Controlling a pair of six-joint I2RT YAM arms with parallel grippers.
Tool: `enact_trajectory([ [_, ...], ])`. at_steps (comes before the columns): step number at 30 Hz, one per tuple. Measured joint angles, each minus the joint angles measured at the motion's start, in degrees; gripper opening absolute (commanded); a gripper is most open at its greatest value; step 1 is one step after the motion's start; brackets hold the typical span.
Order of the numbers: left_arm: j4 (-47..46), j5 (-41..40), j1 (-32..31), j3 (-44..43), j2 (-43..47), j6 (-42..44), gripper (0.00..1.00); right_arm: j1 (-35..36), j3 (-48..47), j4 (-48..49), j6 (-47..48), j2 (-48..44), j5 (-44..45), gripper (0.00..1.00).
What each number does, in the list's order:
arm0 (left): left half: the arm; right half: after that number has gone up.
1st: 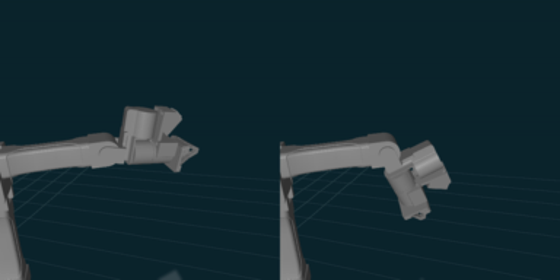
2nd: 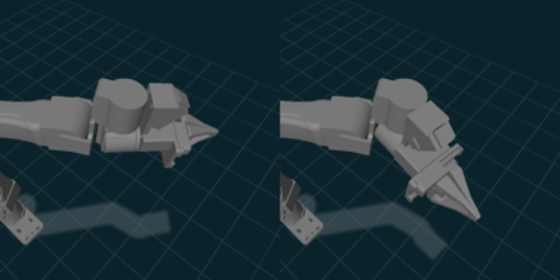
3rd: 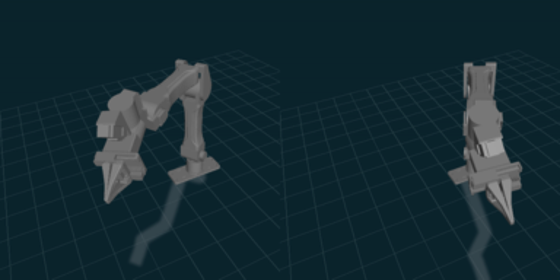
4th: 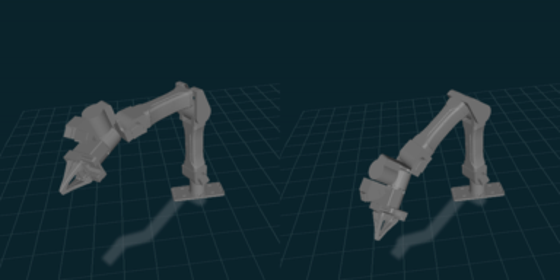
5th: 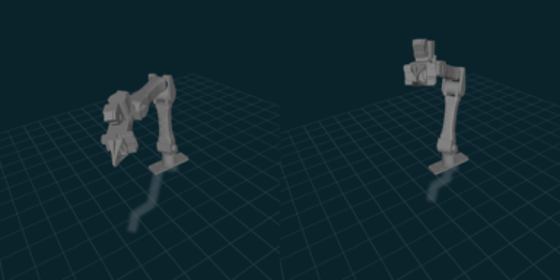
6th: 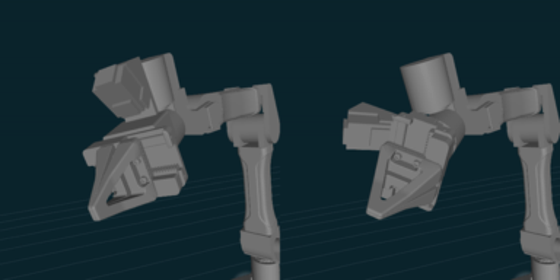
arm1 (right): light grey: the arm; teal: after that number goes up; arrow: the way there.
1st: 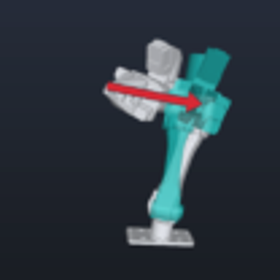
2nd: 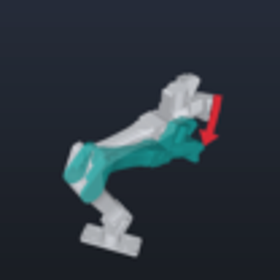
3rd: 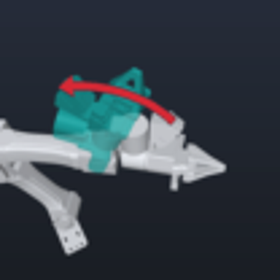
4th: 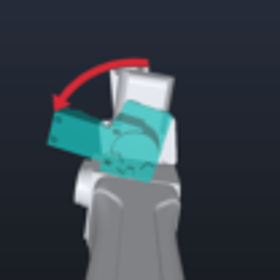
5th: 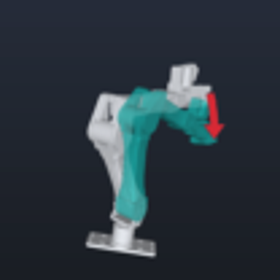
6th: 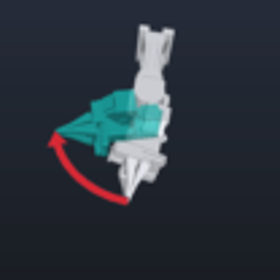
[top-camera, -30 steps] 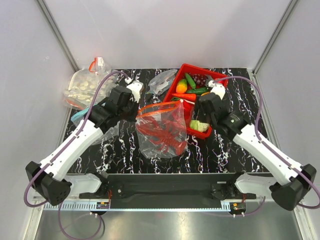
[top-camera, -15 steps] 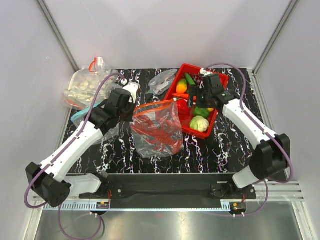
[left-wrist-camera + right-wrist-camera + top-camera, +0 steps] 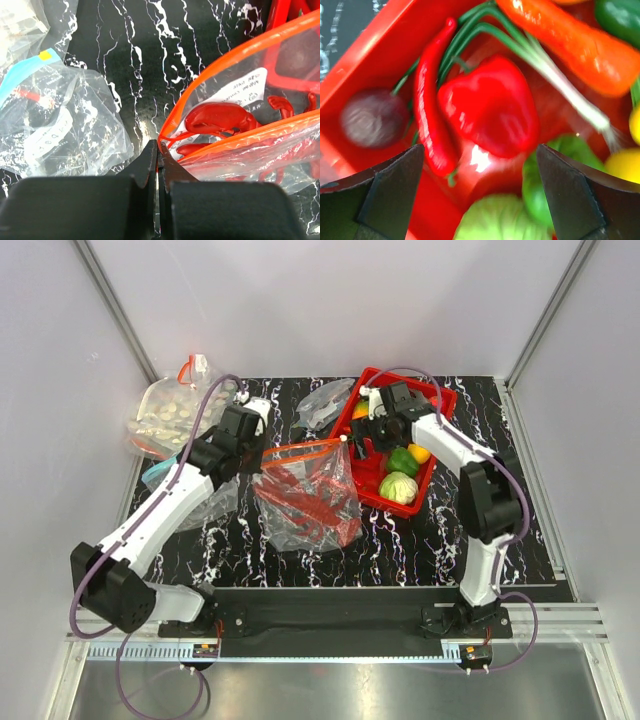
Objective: Place the food in the zip-top bag and seal the zipper
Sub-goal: Pick up the fake vegetable from the bin.
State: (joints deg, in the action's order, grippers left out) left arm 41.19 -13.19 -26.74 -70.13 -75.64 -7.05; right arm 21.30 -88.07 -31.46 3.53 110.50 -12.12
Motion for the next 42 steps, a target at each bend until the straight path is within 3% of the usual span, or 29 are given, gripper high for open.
enact_trajectory([
  [8,1.5,0.1,2.6,-6.8,-5.6,0.4,0.0,0.0,-9.3,-1.8,6.3,10.3,-0.7,1.0],
  [11,3.1,-0.7,3.6,-13.1,-11.0,1.4,0.0,0.0,-12.6,-2.2,7.7,13.0,-0.5,0.77],
  [21,3.8,-1.2,4.7,-31.6,-29.2,4.1,0.0,0.0,-10.0,-1.3,6.7,11.5,-2.5,0.34],
  [28,-2.8,7.1,3.8,-33.4,-31.8,4.5,0.0,-1.0,-7.0,-1.4,0.0,6.3,1.0,0.36],
  [33,-8.7,11.5,-1.0,-33.4,-31.9,7.2,0.0,-4.9,-4.5,-1.2,-6.5,-0.9,3.2,0.35],
  [38,-10.7,14.0,-6.7,-34.5,-32.8,8.8,0.0,-7.4,1.9,0.9,-10.3,-12.9,3.3,0.33],
  [42,-10.7,16.3,-7.0,-35.3,-33.2,8.6,0.0,-6.8,8.7,6.9,-13.7,-22.5,0.0,0.31],
])
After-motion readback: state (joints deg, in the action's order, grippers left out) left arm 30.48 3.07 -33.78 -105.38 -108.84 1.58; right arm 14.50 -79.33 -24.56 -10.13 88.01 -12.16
